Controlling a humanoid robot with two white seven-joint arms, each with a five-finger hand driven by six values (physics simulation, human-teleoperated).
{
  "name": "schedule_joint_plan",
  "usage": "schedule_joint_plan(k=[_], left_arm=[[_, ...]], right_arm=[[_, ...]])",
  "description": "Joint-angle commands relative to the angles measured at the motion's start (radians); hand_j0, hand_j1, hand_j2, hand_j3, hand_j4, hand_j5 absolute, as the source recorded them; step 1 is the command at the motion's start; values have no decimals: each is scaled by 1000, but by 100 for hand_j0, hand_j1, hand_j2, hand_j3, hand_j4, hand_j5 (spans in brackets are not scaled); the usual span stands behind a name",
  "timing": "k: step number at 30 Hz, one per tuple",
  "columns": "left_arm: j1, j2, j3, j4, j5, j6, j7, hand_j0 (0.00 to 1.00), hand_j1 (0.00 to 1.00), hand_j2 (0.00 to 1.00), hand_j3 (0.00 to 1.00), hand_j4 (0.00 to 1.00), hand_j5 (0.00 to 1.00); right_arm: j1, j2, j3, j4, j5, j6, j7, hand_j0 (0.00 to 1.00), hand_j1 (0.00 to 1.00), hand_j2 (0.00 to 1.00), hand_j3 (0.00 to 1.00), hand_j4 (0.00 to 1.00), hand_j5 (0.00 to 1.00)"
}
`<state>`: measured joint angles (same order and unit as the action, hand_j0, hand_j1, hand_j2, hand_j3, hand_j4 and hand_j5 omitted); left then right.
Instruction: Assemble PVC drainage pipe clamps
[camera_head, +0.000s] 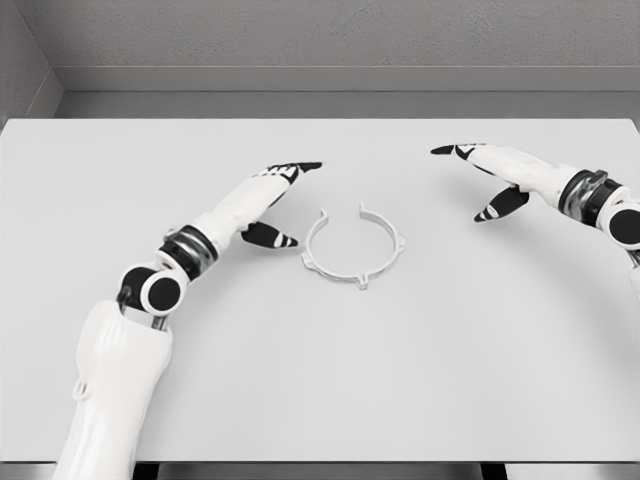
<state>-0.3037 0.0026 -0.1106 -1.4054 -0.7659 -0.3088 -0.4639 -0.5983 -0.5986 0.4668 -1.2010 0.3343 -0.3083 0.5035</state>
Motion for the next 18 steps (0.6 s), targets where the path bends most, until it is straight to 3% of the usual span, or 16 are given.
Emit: schedule_joint_plan(k=[1,18], left_arm=[[0,0,9,-14,7,0,1,100,100,100,100,100,100],[-54,-3,-12,80,-3,13,1,100,100,100,100,100,100]], right_arm=[[0,-1,0,0,-4,1,0,100,100,100,100,100,100],[0,-20,0,0,-6,0,0,100,100,100,100,100,100]])
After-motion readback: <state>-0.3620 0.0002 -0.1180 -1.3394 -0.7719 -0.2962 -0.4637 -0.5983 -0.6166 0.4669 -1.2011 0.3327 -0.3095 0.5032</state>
